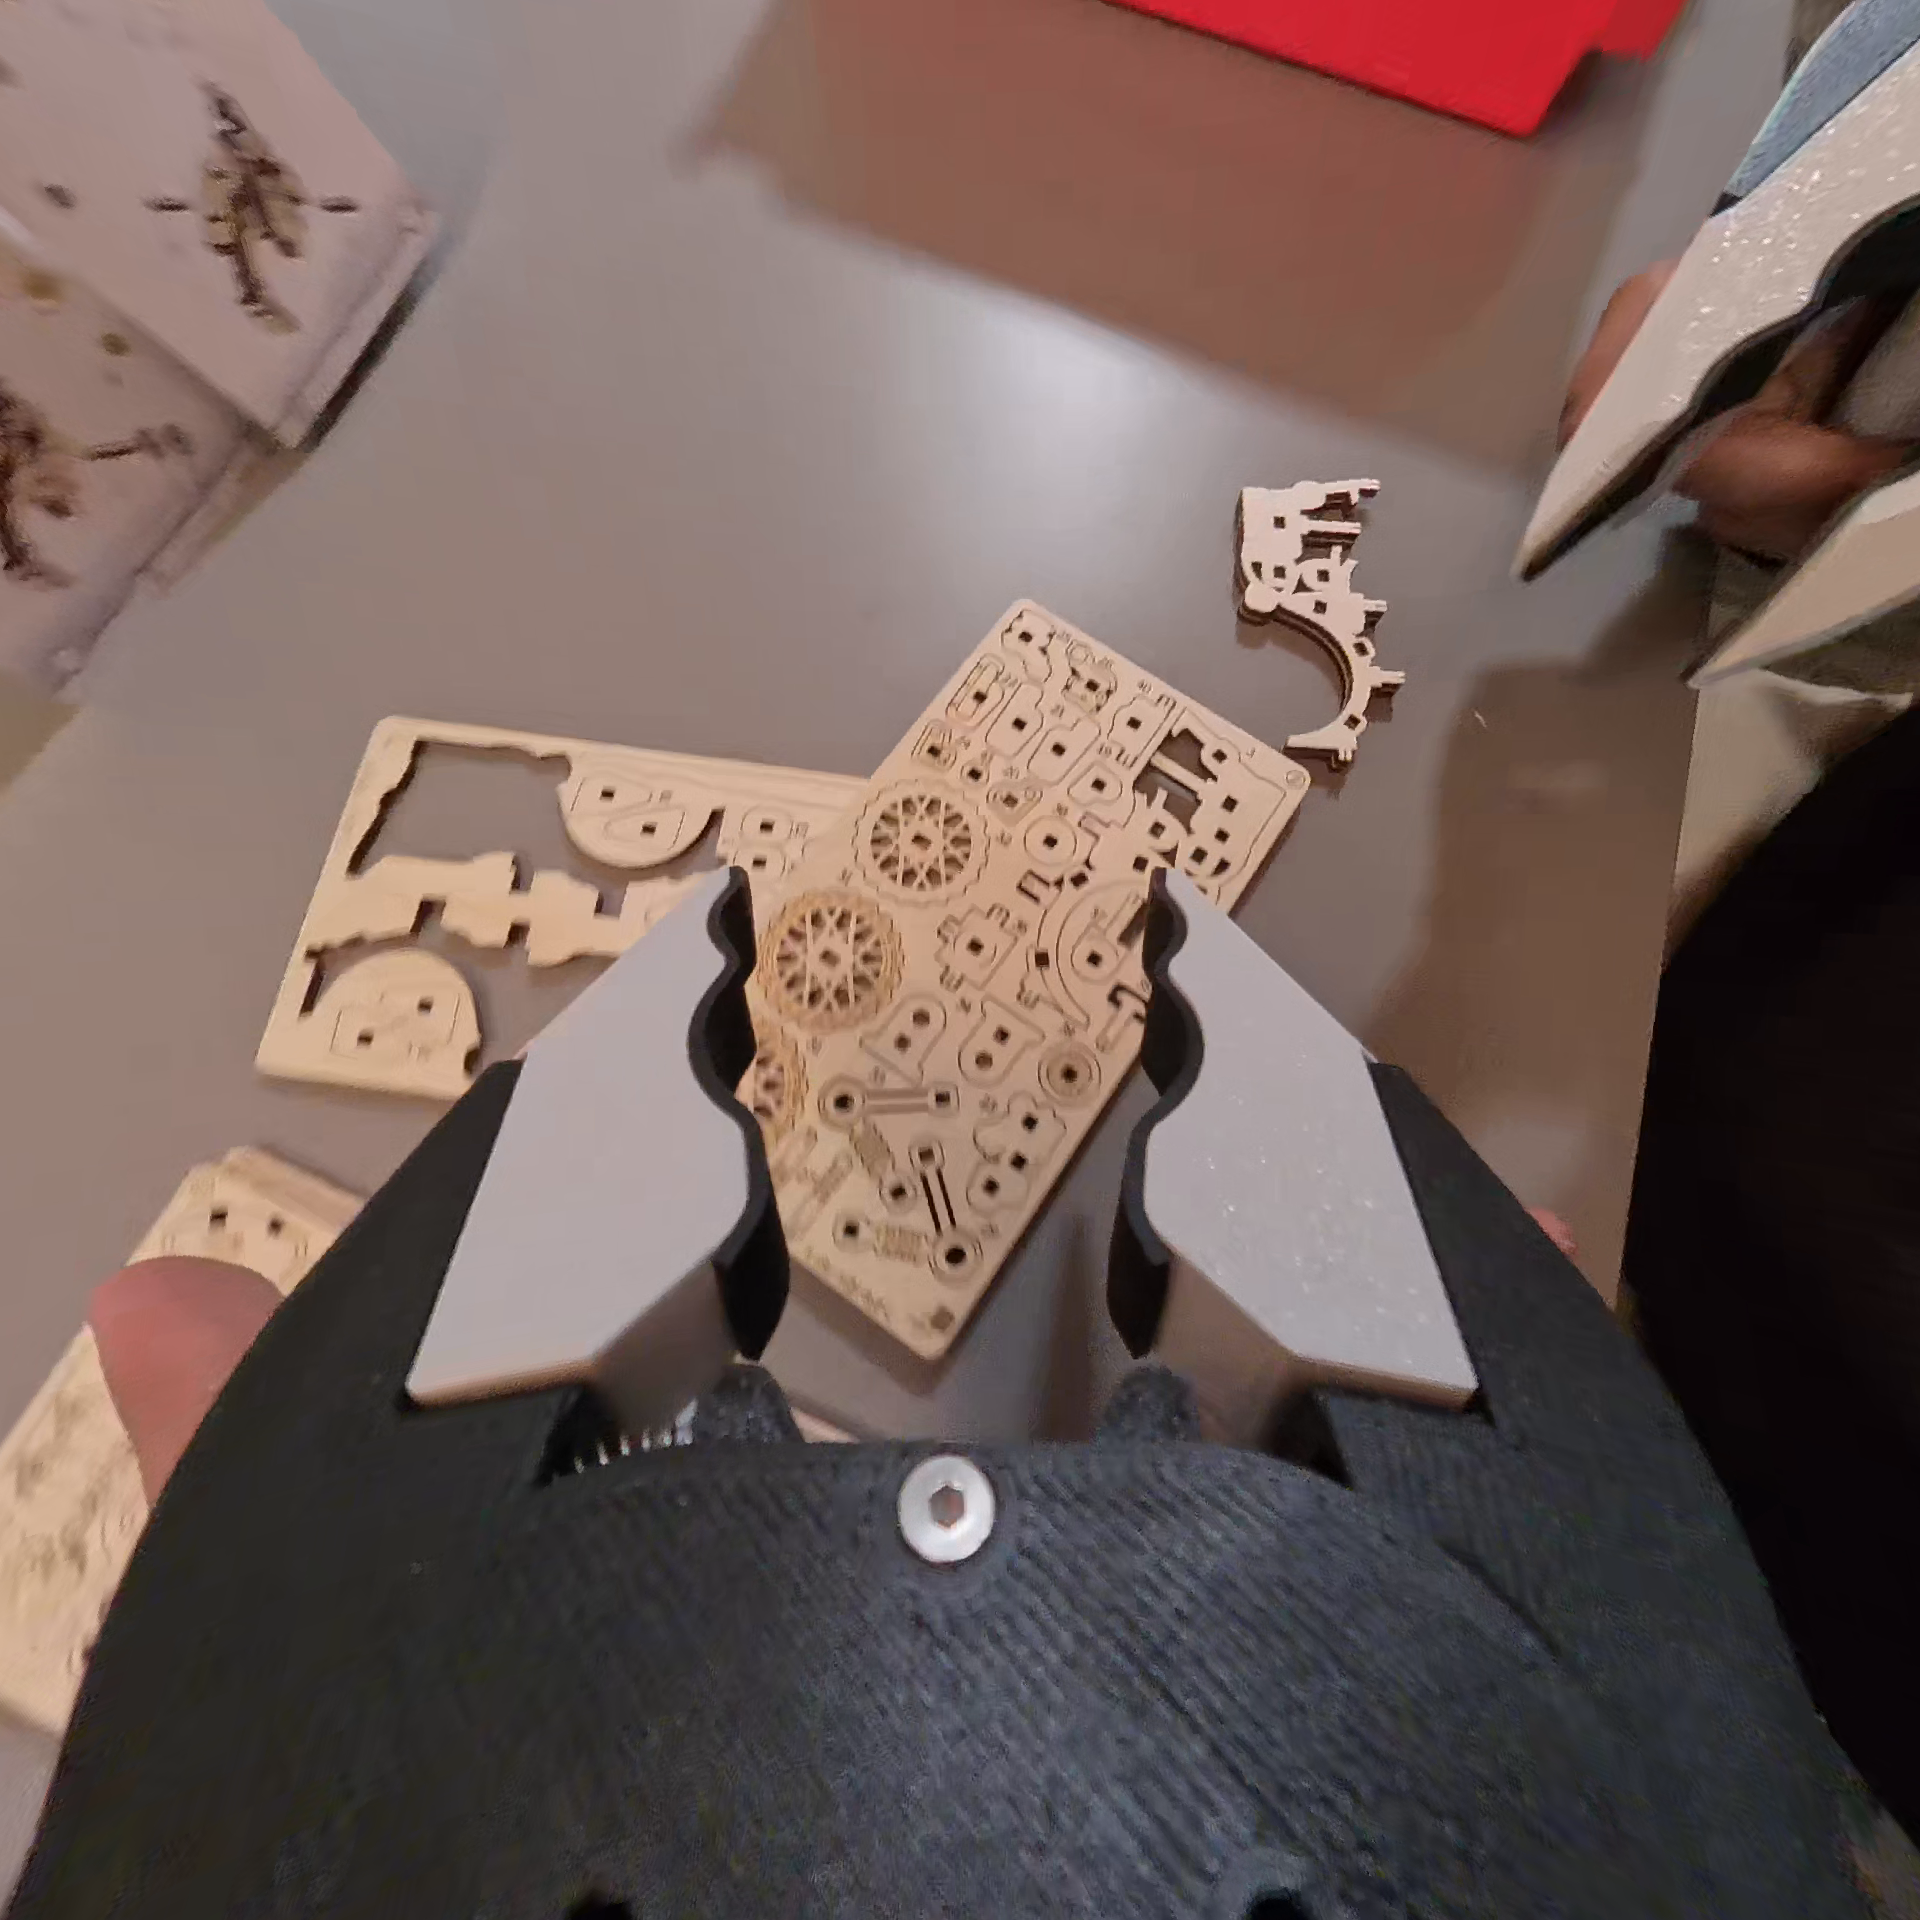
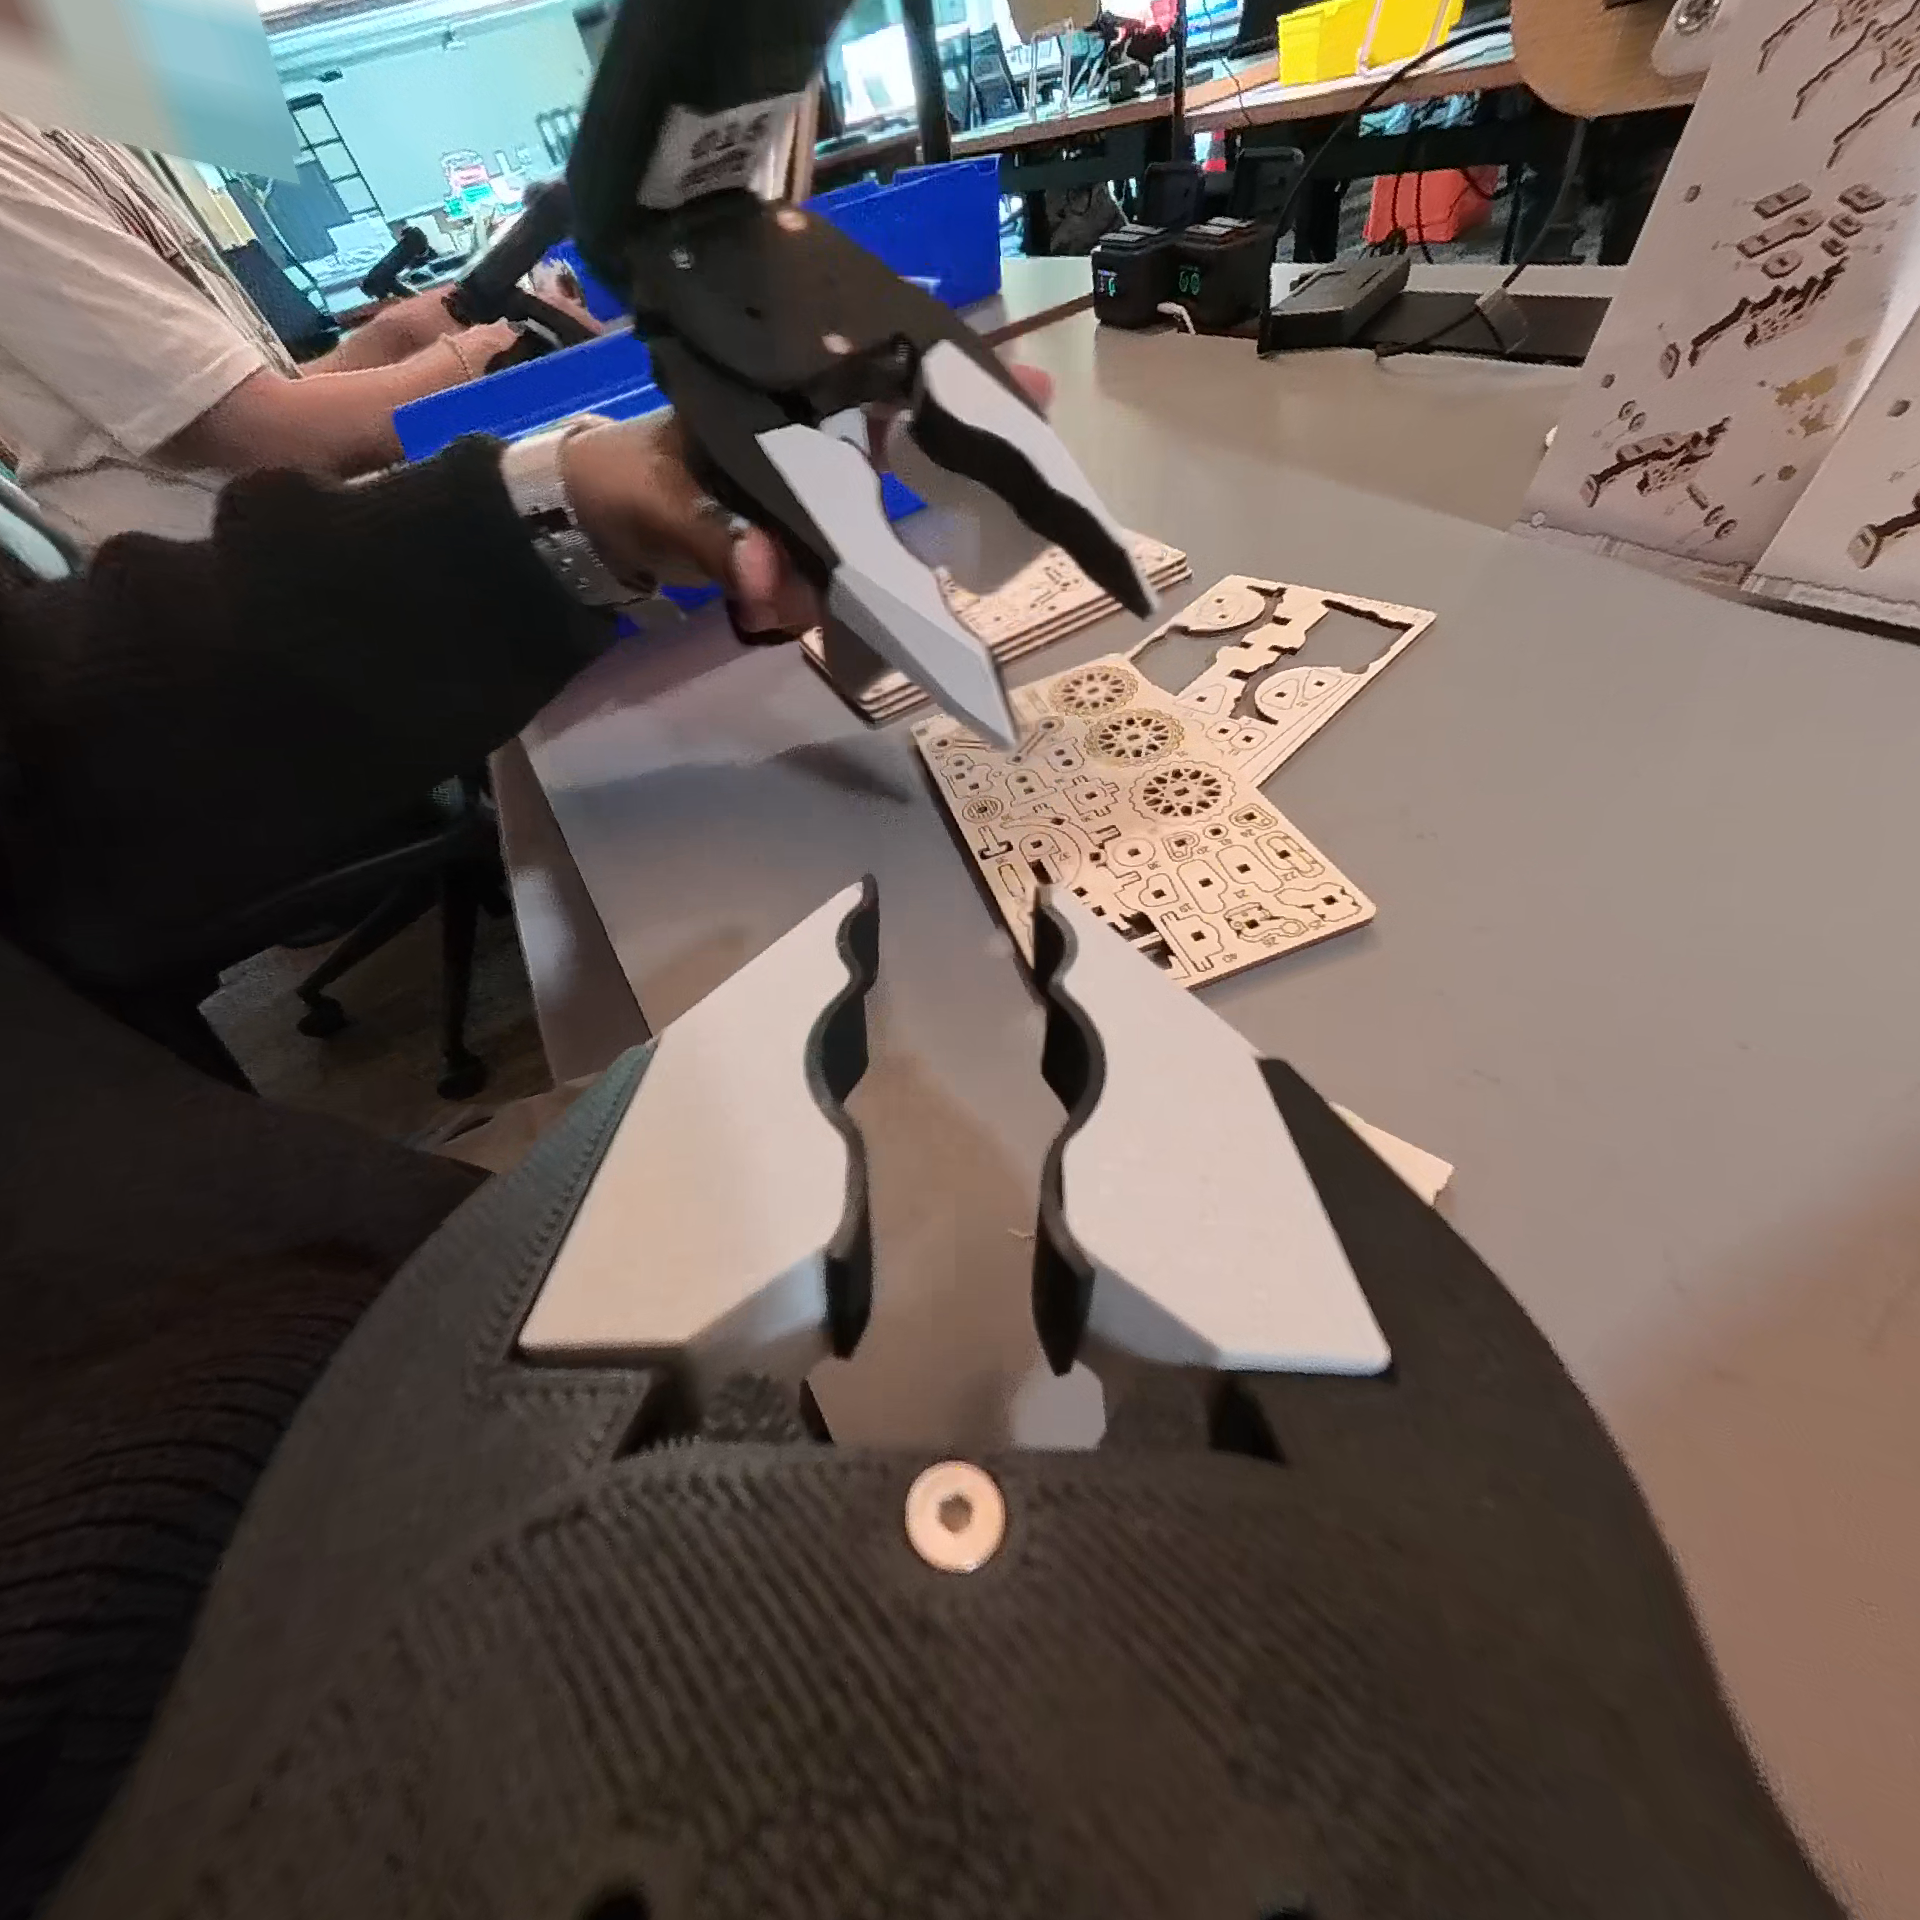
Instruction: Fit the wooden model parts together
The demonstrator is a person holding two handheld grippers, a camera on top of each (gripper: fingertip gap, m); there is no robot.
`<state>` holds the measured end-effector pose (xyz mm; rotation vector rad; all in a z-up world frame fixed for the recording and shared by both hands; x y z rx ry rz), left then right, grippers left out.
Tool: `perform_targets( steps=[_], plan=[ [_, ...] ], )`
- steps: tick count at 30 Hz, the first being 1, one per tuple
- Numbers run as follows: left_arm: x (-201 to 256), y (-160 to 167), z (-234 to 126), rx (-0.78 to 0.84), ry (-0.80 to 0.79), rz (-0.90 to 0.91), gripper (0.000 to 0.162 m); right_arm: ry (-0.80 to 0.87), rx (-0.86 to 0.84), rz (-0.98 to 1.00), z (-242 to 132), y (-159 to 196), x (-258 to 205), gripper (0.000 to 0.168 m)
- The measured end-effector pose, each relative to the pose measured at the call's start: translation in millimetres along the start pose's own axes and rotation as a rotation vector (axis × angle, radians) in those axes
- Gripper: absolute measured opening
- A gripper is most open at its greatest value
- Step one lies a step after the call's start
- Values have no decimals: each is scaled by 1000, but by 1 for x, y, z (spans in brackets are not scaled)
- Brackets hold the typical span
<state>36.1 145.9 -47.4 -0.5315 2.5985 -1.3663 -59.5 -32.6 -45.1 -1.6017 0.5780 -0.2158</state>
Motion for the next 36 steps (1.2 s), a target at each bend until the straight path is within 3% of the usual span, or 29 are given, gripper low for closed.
perform_targets(
  steps=[1, 7, 14, 17, 23, 27, 36],
  plan=[
    [2, 6, -7, 12, -28, -13, 78, -1, -4, 10, 0, 1, 1, 29],
    [15, 46, -33, 87, -163, -144, 87, -10, -11, 95, 6, 2, 3, 38],
    [6, 50, -23, 74, -217, -260, 89, 1, 24, 326, 12, -2, 12, 48],
    [1, 55, -21, 40, -283, -300, 85, 40, -14, 295, 16, 2, 11, 50],
    [2, 53, -21, 41, -260, -375, 91, 58, -145, 83, 32, 9, -3, 55],
    [4, 52, -19, 29, -265, -383, 92, 208, -302, -40, 43, 15, 12, 66],
    [10, 46, -15, 35, -223, -453, 99, 225, -405, 126, 58, 20, 26, 61]
  ],
)
Point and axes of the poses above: each gripper's, where its closed fingertips meet, z out along the fingers, y out of its underside, x = y × z across the jaws, the point moved 7 cm from there along -z, back along the fingers, and after that the axes turned 7 degrees about x, right-handed, at the moved point
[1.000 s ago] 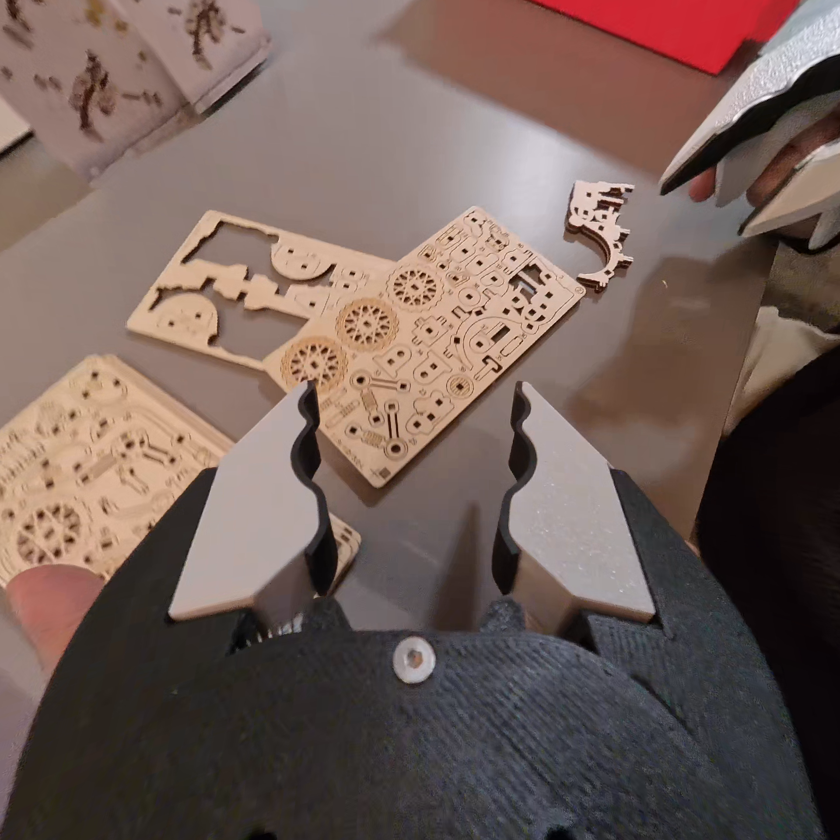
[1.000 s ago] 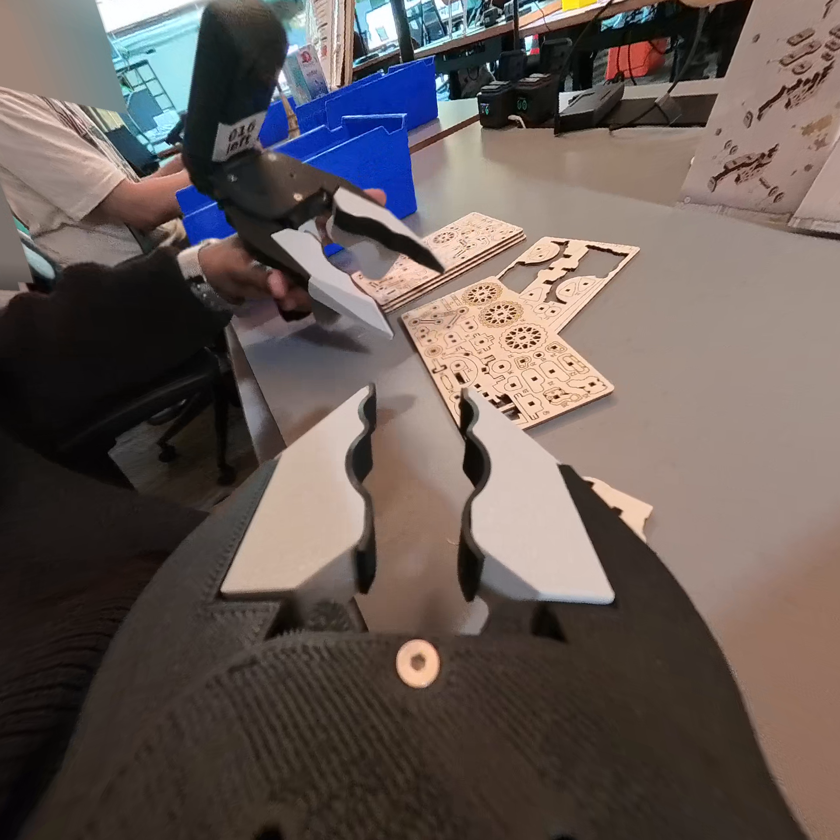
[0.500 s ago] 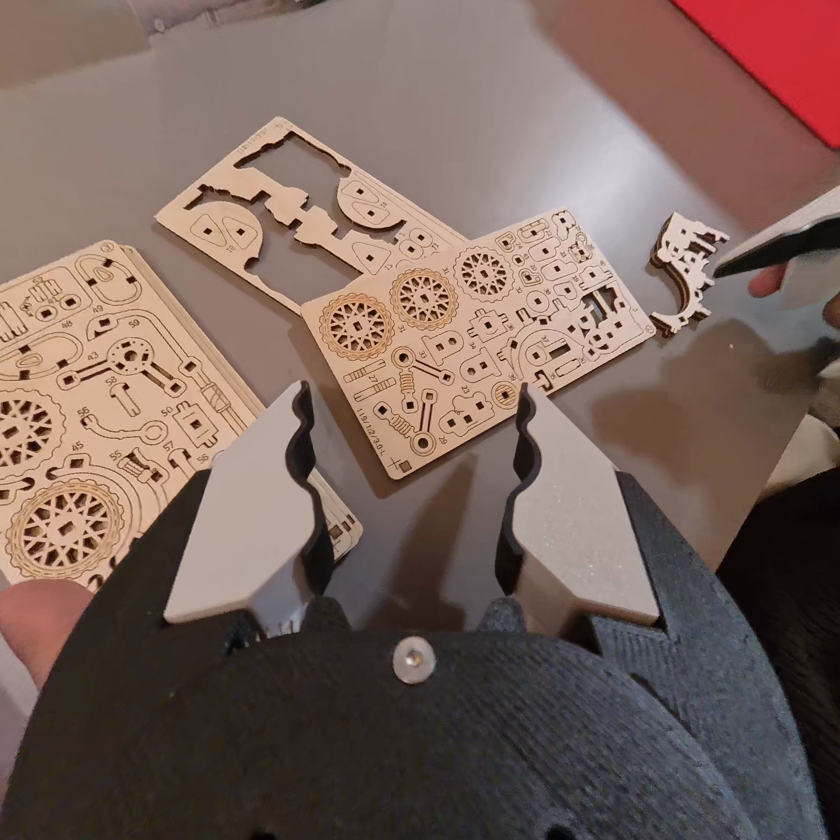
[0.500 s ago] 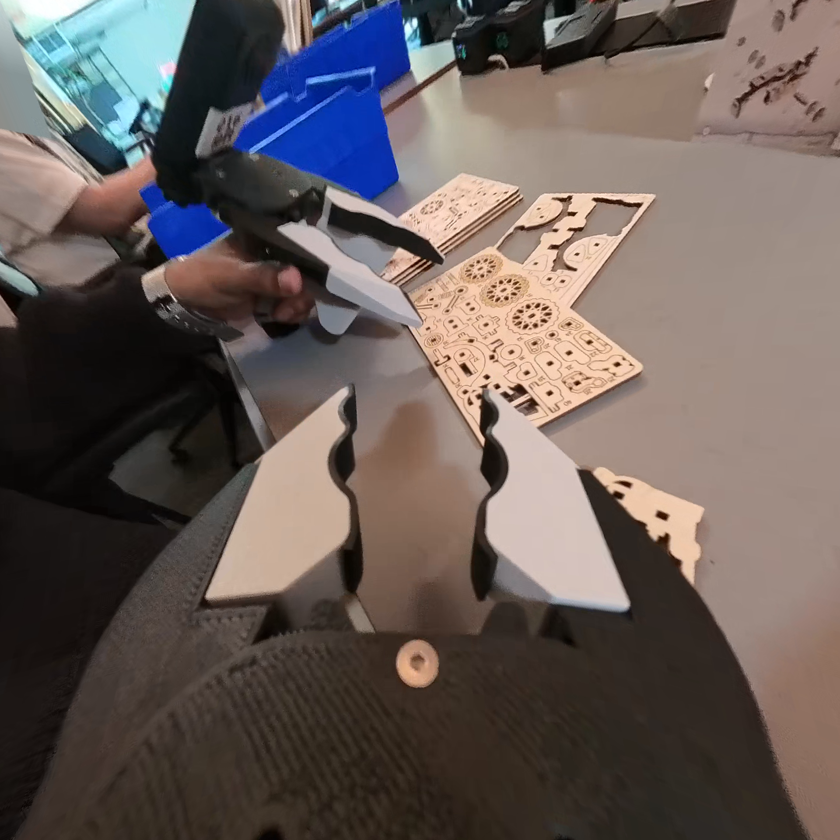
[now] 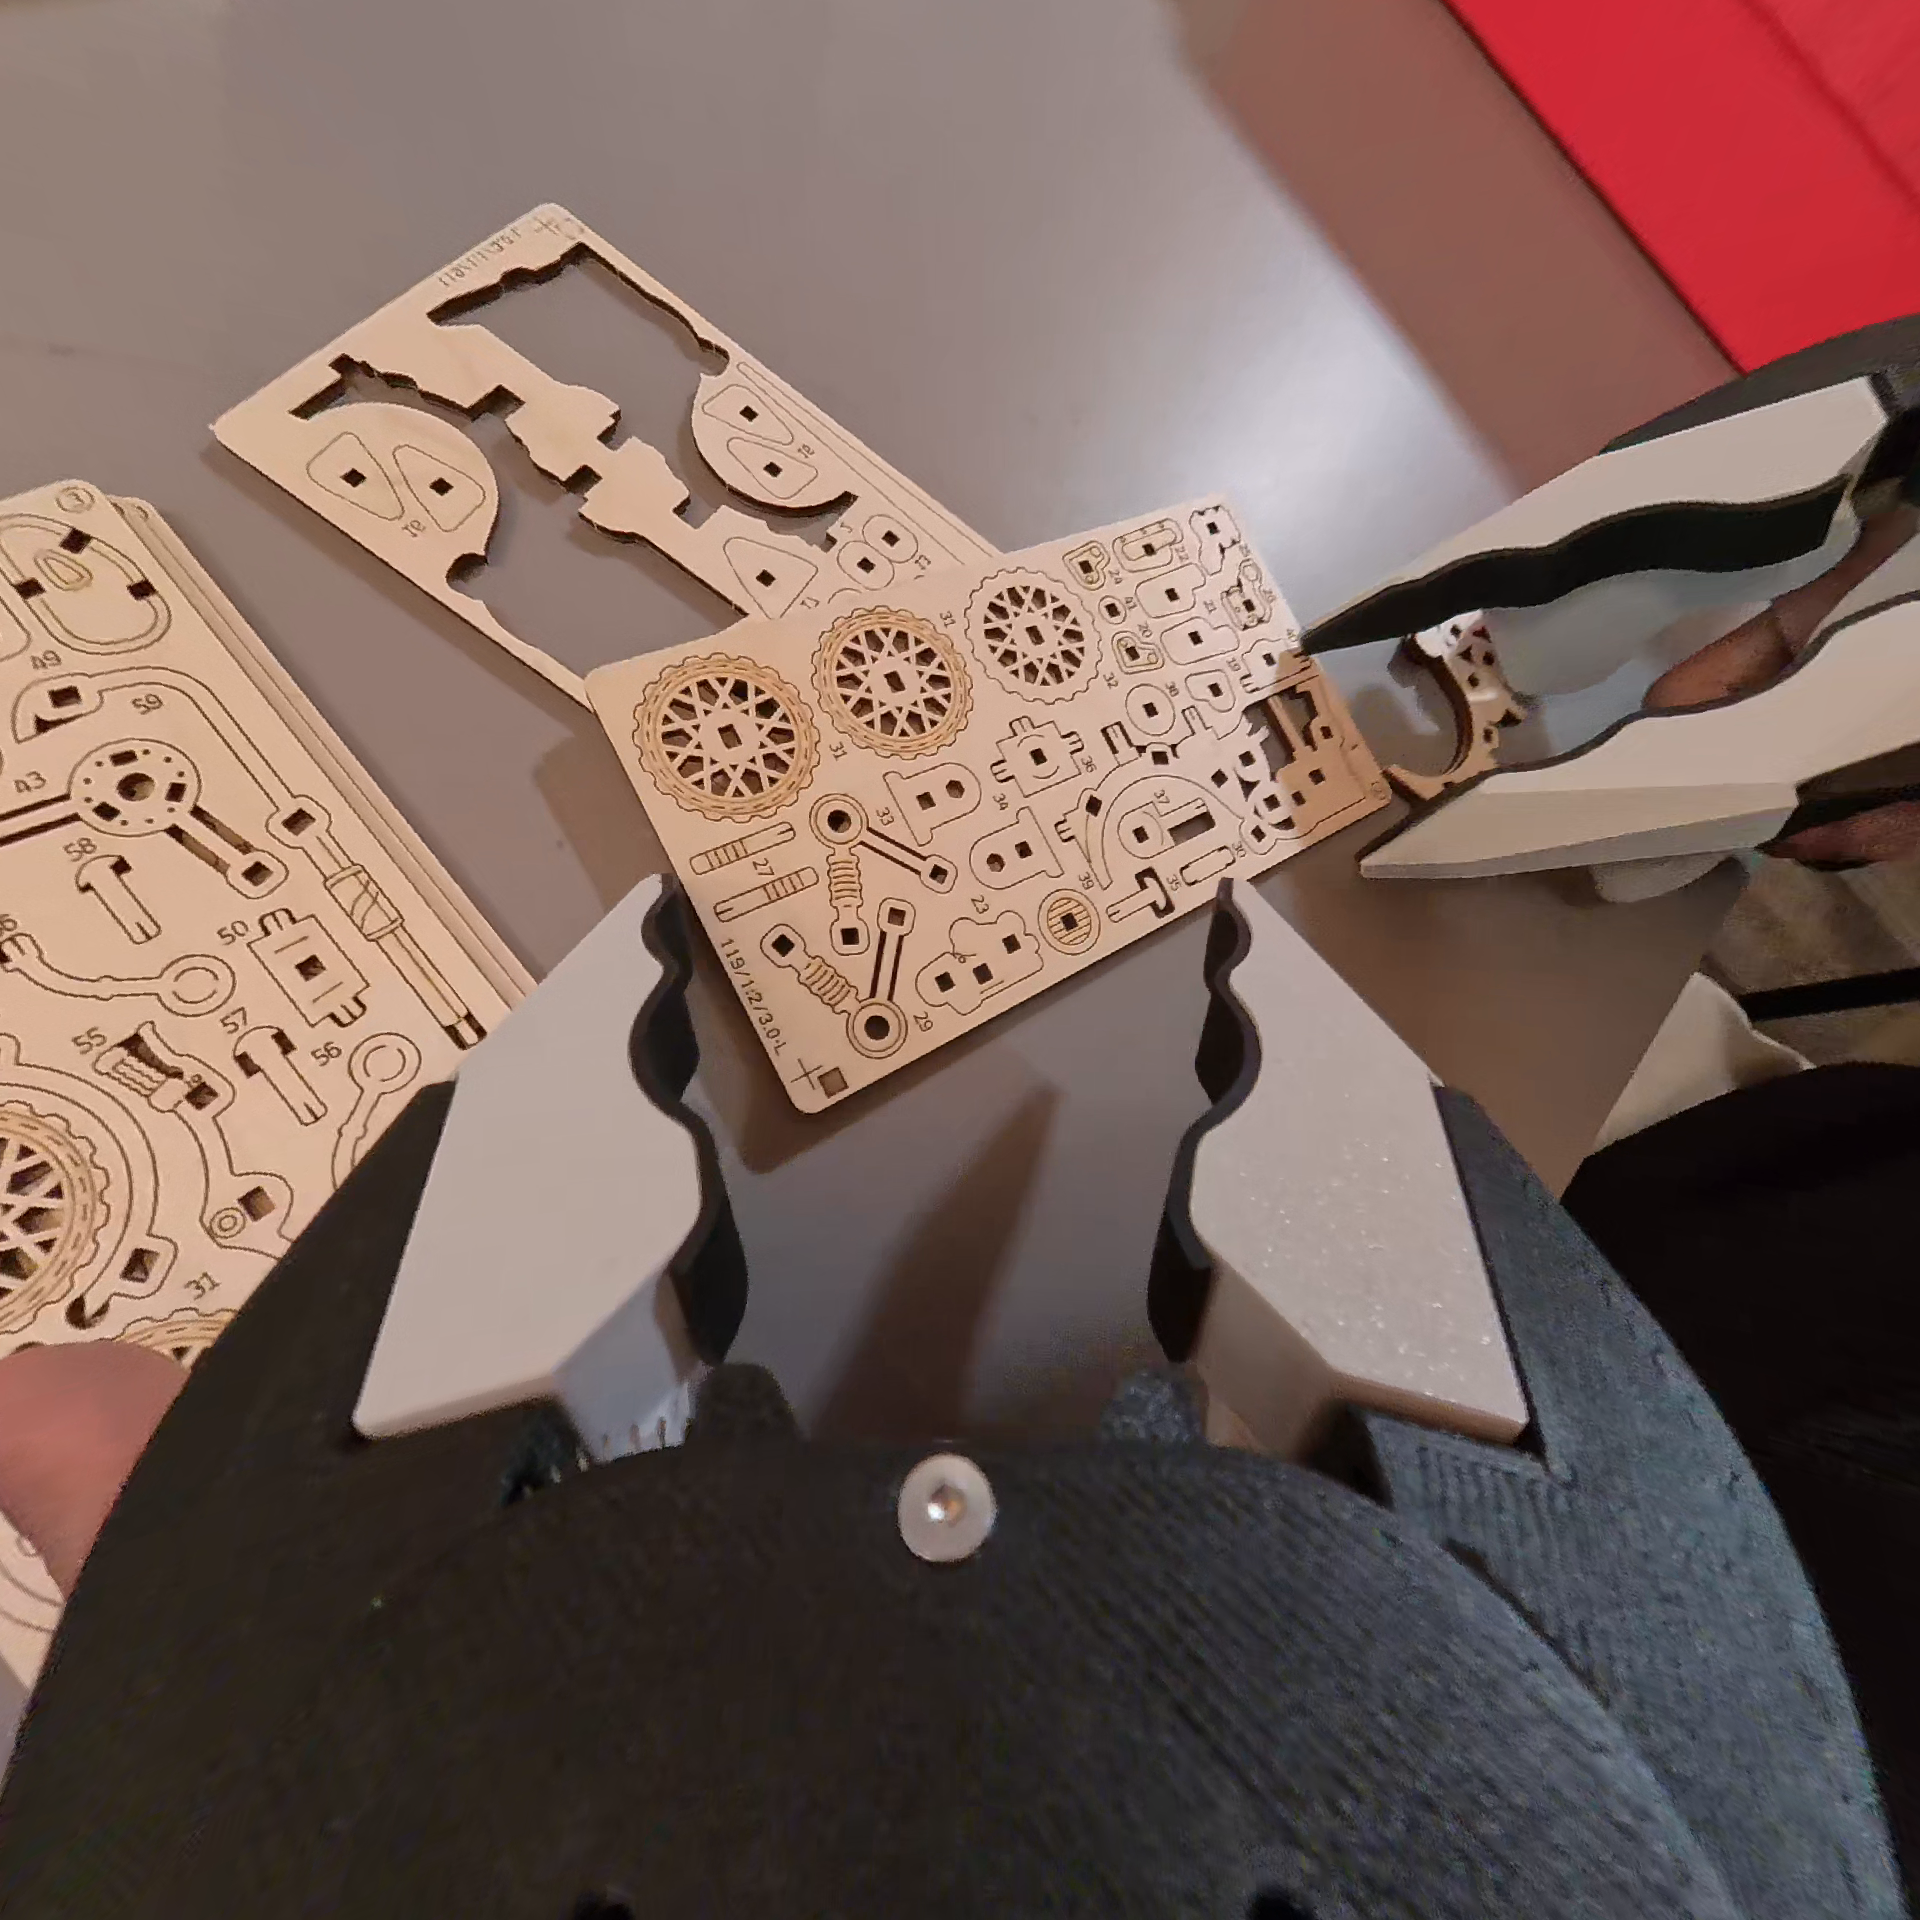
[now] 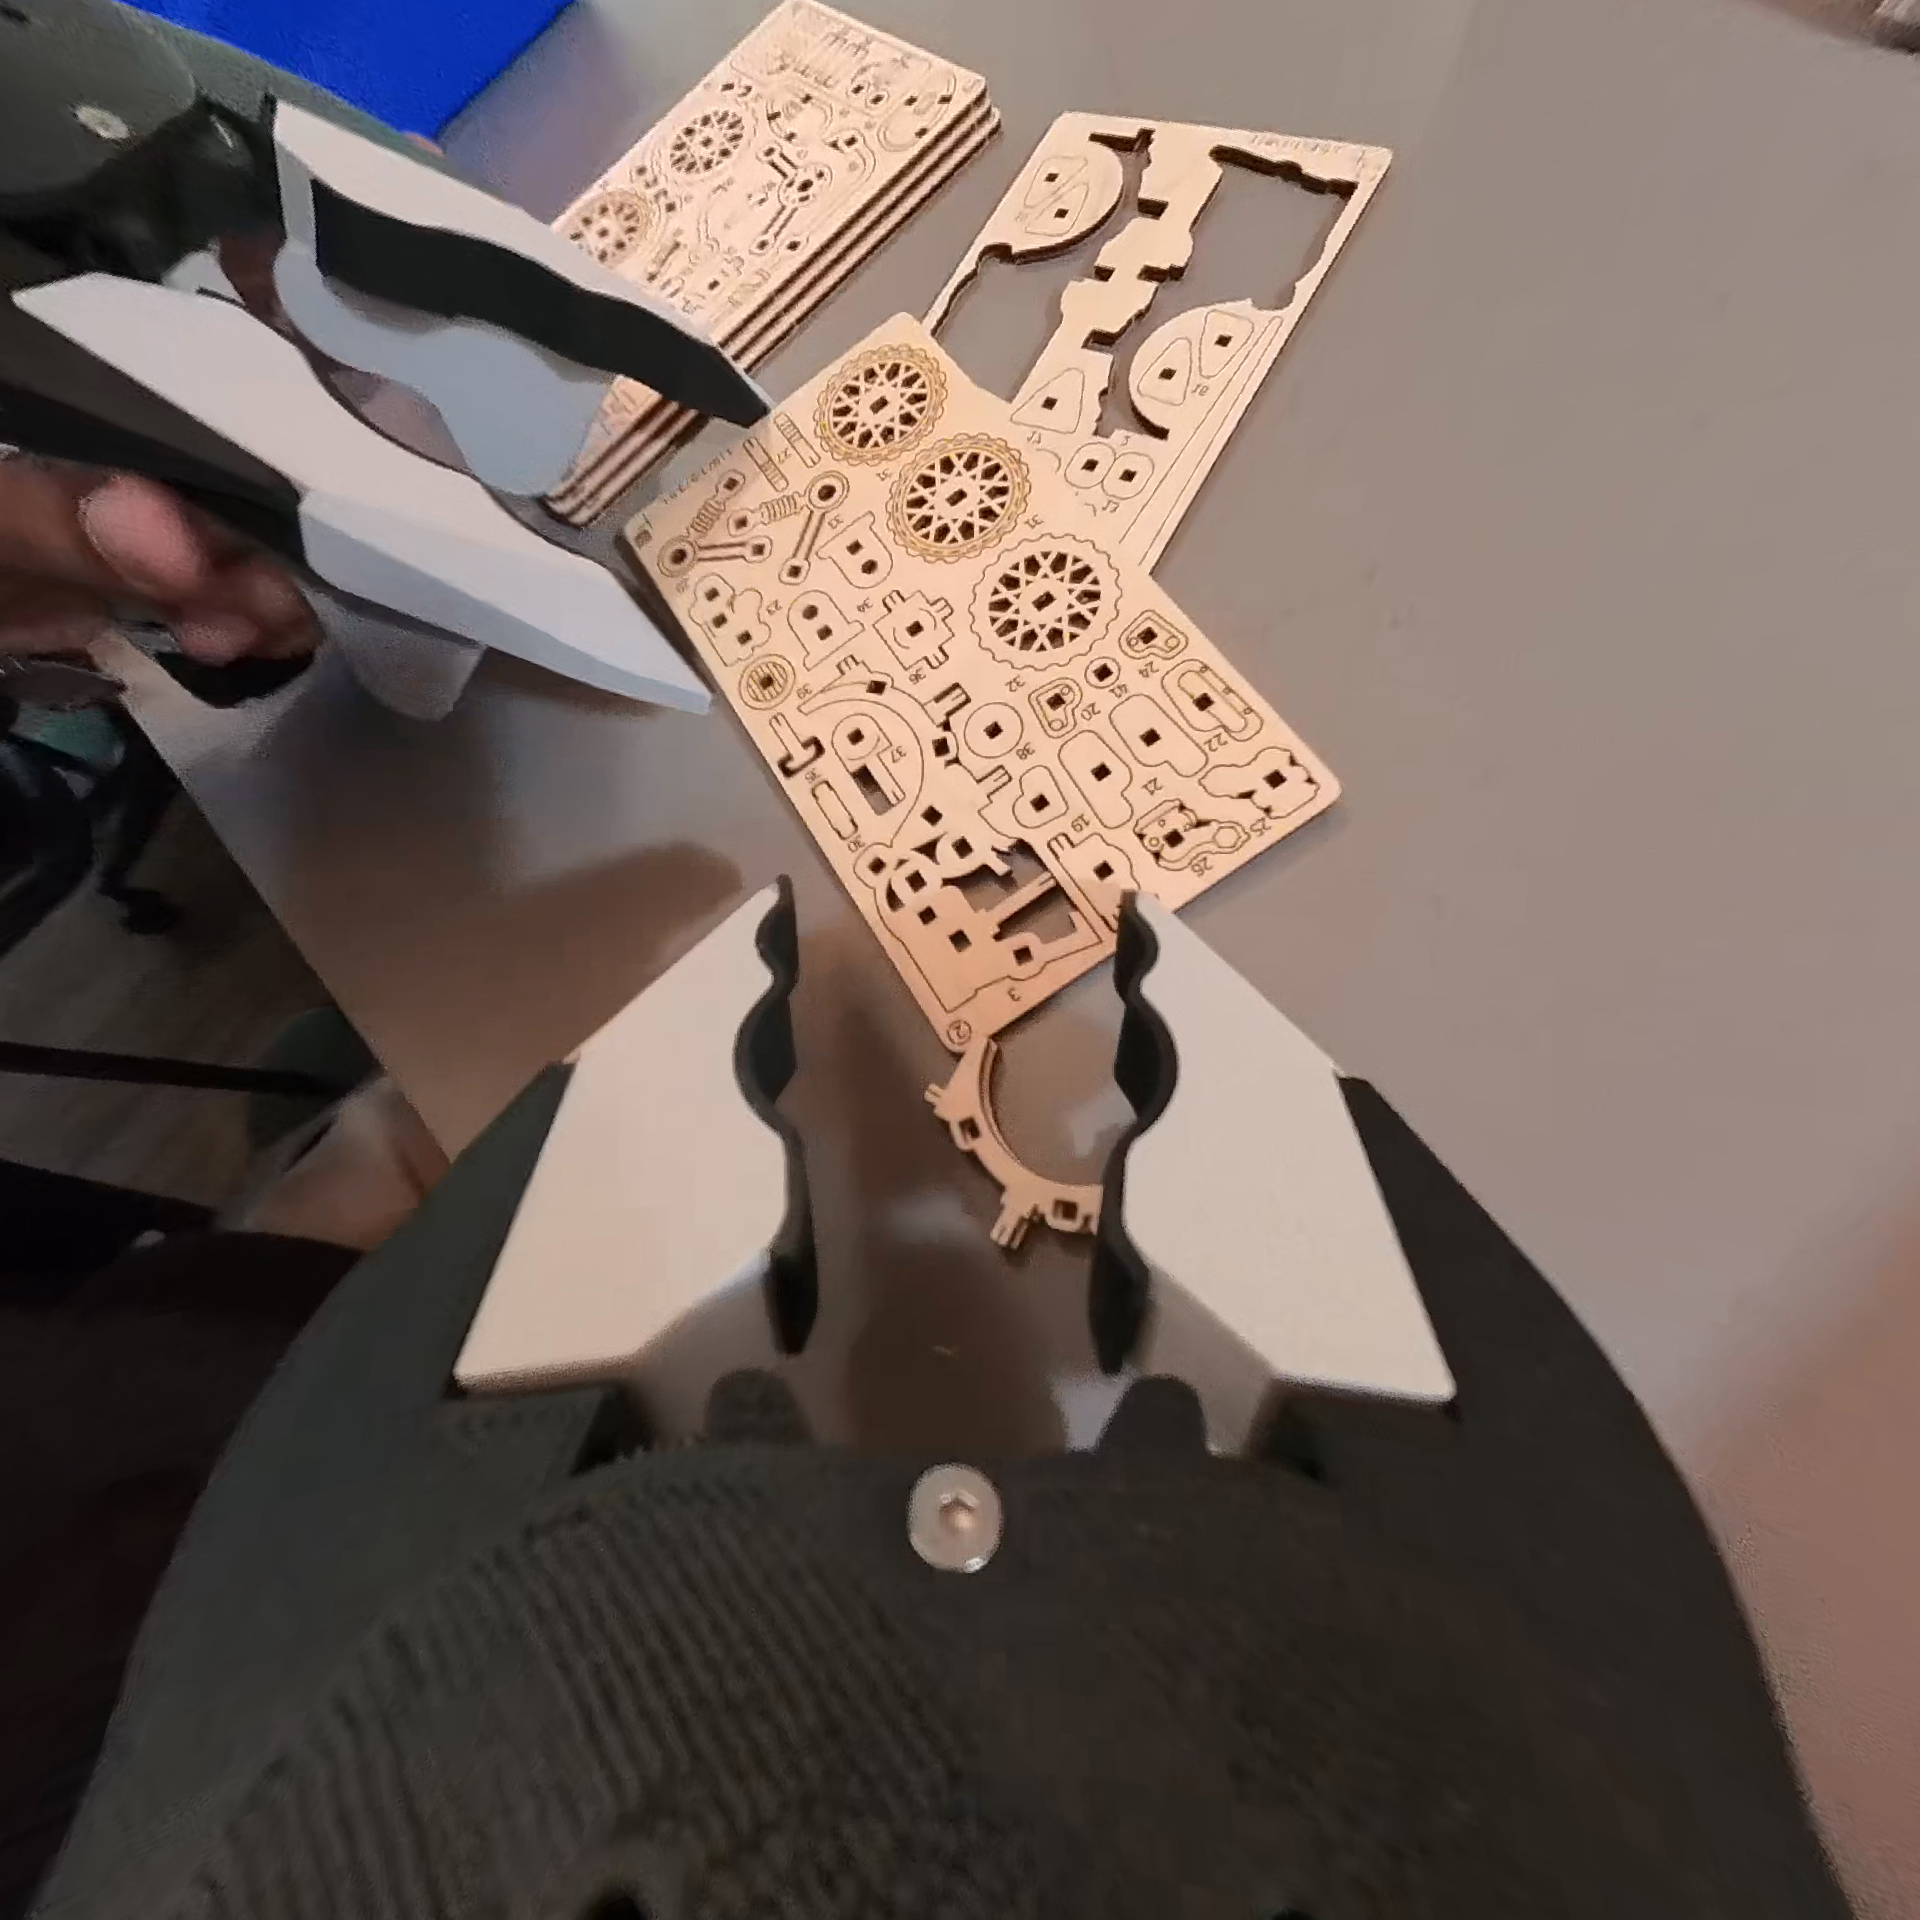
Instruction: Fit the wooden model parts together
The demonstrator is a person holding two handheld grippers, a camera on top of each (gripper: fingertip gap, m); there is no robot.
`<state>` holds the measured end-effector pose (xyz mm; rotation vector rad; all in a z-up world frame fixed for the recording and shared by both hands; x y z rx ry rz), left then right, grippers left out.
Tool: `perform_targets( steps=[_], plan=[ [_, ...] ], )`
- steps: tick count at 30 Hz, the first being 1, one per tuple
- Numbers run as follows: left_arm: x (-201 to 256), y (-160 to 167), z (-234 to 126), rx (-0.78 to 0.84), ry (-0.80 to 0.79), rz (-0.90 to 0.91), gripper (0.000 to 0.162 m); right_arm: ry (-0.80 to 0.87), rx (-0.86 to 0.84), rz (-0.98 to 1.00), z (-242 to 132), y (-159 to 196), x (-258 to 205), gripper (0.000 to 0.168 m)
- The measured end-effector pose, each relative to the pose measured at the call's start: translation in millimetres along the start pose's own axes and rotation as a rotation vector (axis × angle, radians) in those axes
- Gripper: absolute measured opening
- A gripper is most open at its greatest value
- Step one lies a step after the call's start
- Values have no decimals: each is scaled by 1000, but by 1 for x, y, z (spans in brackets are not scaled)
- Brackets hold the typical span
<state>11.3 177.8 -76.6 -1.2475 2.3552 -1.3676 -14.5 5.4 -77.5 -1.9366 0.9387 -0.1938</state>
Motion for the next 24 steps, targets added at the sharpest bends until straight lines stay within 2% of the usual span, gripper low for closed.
perform_targets(
  steps=[7, 12, 15, 16, 17, 18, 21, 24],
  plan=[
    [-5, -7, -9, 75, 109, -168, 99, -9, 0, 10, 0, 0, 1, 61],
    [-13, -17, -25, 200, 234, -341, 86, -5, 8, -11, 0, 1, 2, 60],
    [-15, -25, -37, 318, 380, -462, 78, -13, 24, -8, -1, 1, 2, 61],
    [-17, -27, -40, 361, 432, -519, 64, -16, 33, -4, -1, 0, 3, 62],
    [-19, -29, -43, 397, 482, -573, 43, -21, 41, 3, -1, 0, 3, 61],
    [-20, -29, -43, 410, 518, -620, 32, -27, 47, 10, 0, 0, 4, 60],
    [-16, -23, -34, 363, 525, -643, 20, -31, 49, 3, 0, 0, 4, 60],
    [-7, -20, -25, 285, 500, -599, 21, -22, 52, -29, 1, 0, 2, 59]
  ],
)
Point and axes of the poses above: each gripper's, where its closed fingertips meet, z out along the fingers, y out of its underside, x = y × z across the jaws, the point moved 7 cm from there along -z, back along the fingers, and after that the axes turned 7 degrees about x, right-handed, at the moved point
